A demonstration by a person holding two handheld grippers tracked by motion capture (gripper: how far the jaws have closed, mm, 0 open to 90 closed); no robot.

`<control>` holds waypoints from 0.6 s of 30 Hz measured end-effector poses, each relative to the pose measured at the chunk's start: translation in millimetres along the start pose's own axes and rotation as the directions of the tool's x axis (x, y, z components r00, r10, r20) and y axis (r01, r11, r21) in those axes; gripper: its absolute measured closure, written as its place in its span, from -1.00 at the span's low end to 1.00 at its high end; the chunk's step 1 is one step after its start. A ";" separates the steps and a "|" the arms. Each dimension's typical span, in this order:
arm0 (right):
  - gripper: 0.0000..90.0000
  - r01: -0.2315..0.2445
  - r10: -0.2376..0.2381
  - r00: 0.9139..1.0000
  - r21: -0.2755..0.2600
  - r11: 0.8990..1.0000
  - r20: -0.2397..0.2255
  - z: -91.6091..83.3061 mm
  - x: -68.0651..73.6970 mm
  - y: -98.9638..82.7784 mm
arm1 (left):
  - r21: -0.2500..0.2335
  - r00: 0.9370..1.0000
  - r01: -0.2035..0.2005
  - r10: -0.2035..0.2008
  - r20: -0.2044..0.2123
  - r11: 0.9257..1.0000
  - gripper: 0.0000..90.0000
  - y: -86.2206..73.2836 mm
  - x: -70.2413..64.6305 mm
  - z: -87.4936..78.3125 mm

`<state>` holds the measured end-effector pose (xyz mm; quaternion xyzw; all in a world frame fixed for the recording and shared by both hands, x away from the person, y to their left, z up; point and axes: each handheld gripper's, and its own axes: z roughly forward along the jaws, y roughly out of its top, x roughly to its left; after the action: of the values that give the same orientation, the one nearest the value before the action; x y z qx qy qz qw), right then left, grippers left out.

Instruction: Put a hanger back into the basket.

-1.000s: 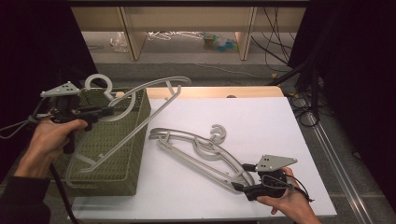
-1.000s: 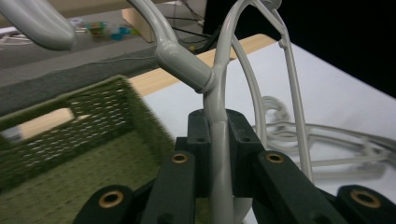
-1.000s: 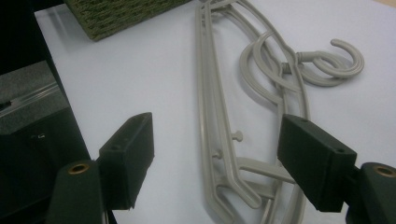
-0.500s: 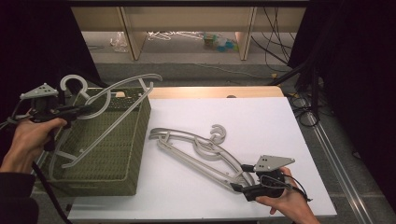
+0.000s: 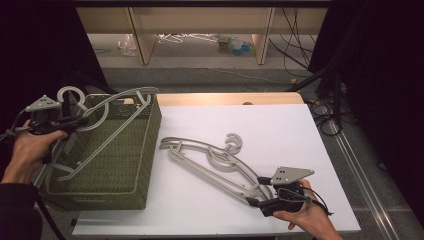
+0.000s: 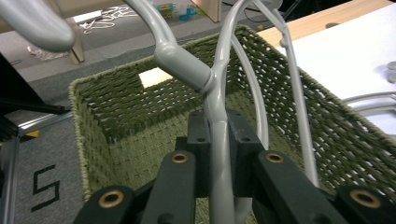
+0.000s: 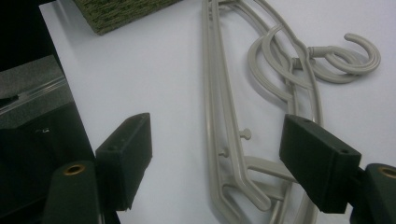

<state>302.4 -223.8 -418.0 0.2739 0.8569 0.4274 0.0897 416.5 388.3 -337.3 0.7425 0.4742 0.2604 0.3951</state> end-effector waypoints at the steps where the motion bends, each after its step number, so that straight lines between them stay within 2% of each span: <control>1: -0.43 0.002 -0.002 1.000 0.000 1.000 0.000 0.0 0.1 0.1 | 0.003 1.000 -0.007 0.007 -0.006 1.000 0.81 -0.3 0.4 0.5; 2: -0.43 0.002 -0.002 1.000 0.000 1.000 0.000 0.0 0.1 0.1 | 0.003 1.000 -0.007 0.007 -0.006 1.000 0.81 -0.3 0.4 0.5; 3: -0.43 0.003 -0.003 1.000 -0.003 1.000 -0.002 -0.5 0.2 0.3 | 0.023 0.999 -0.016 0.017 -0.029 1.000 0.81 -1.5 1.6 1.3; 6: -0.43 0.002 -0.002 1.000 -0.003 1.000 0.000 -0.8 -0.2 0.1 | 0.033 0.999 -0.019 0.020 -0.043 0.999 0.81 -2.7 4.0 2.6; 9: -0.43 0.001 -0.001 1.000 -0.001 1.000 -0.003 -0.4 -0.3 -0.1 | 0.064 0.997 -0.019 0.024 -0.074 0.998 0.81 -4.7 5.2 7.9; 10: -0.43 0.003 -0.003 1.000 0.000 1.000 -0.002 -0.2 -0.3 -0.1 | 0.092 0.996 -0.046 0.053 -0.075 0.995 0.81 -4.4 8.0 7.0; 11: -0.43 0.003 -0.003 1.000 0.000 1.000 -0.002 -0.2 -0.3 -0.1 | 0.092 0.996 -0.046 0.053 -0.075 0.995 0.81 -4.4 8.0 7.0; 12: -0.43 0.004 -0.004 1.000 0.001 1.000 -0.004 0.0 0.0 0.0 | 0.095 0.993 -0.056 0.065 -0.096 0.994 0.81 -5.5 8.4 10.1; 13: -0.43 0.004 -0.004 1.000 0.002 1.000 -0.005 0.1 0.1 0.0 | 0.120 0.991 -0.079 0.091 -0.101 0.990 0.81 -6.1 9.9 11.0; 15: -0.43 0.003 -0.003 1.000 0.002 1.000 -0.004 0.5 0.2 -0.2 | 0.127 0.990 -0.086 0.099 -0.097 0.988 0.81 -9.5 12.3 15.1; 18: -0.43 0.003 -0.003 1.000 0.005 1.000 -0.007 0.2 0.1 -0.3 | 0.131 0.993 -0.076 0.087 -0.083 0.989 0.81 -16.6 13.6 20.6</control>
<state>302.3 -223.8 -418.4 0.2714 0.8586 0.4262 0.0866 429.5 397.6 -362.4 0.7726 0.4761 0.2782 0.3145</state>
